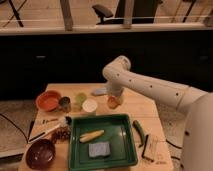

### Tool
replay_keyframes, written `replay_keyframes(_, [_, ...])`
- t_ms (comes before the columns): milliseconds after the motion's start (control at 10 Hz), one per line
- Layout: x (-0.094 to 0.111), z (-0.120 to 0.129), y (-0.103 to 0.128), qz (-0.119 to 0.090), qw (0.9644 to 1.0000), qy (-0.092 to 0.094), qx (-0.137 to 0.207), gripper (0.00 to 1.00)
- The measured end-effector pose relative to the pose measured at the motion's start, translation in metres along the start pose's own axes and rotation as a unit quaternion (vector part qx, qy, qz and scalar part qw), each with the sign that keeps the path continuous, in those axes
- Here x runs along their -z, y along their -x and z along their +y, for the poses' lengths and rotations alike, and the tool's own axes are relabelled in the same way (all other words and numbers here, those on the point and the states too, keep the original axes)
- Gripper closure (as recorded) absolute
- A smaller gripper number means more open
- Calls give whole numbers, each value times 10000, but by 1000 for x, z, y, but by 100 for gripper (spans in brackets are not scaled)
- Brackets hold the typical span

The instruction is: Place apple in paper cup

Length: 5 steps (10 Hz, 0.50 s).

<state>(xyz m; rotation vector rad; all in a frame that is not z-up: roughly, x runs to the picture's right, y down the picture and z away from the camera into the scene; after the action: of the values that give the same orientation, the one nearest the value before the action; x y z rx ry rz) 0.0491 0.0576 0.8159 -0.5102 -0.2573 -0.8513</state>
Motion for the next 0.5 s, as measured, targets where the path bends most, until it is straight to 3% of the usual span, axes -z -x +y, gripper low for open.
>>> replay_keyframes(500, [2, -34, 23, 116, 9996, 0, 254, 100])
